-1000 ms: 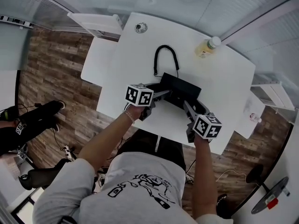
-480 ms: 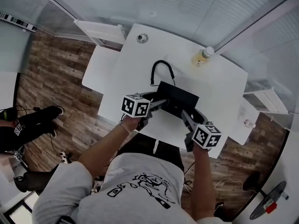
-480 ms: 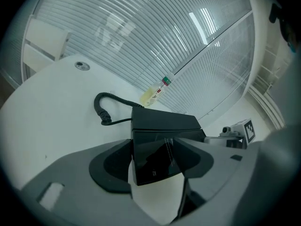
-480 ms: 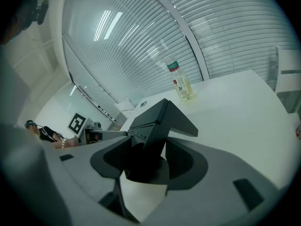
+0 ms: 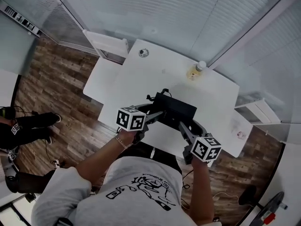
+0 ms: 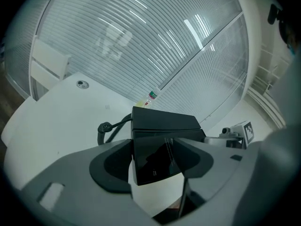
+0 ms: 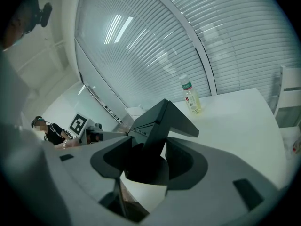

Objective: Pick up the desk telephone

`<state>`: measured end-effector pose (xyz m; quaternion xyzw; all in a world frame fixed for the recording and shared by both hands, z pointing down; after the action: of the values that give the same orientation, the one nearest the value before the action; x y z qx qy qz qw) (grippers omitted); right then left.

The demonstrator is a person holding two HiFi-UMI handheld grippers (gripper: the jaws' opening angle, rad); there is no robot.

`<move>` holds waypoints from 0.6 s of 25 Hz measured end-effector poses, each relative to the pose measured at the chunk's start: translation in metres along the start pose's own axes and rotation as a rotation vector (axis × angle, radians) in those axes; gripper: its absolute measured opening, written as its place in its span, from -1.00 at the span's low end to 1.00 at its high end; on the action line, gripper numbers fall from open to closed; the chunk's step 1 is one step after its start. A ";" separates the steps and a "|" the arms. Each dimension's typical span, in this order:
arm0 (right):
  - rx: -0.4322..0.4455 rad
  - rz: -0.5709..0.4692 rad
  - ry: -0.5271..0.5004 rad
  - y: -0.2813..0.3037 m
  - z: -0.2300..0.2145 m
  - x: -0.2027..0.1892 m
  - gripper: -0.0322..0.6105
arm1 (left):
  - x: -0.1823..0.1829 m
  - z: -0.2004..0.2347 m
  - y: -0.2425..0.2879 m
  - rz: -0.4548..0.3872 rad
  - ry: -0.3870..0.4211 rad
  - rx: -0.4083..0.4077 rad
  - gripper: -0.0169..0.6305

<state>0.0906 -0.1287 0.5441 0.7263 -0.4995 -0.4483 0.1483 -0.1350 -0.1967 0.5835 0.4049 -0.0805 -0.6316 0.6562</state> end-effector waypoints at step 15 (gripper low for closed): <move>0.055 -0.036 -0.093 -0.082 0.046 0.022 -0.24 | 0.000 -0.084 -0.056 -0.088 -0.004 0.007 -0.11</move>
<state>0.1052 -0.0995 0.4531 0.7175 -0.5048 -0.4702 0.0968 -0.1263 -0.1536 0.4925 0.4092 -0.0663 -0.6605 0.6261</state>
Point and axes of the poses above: the fingertips, and each gripper's own axes: y forward along the fingers, z to its left, x out of its top, the point moved 8 cm from there along -y, backward along the fingers, and after that the axes turned 12 degrees about z, right-handed, at the moved point
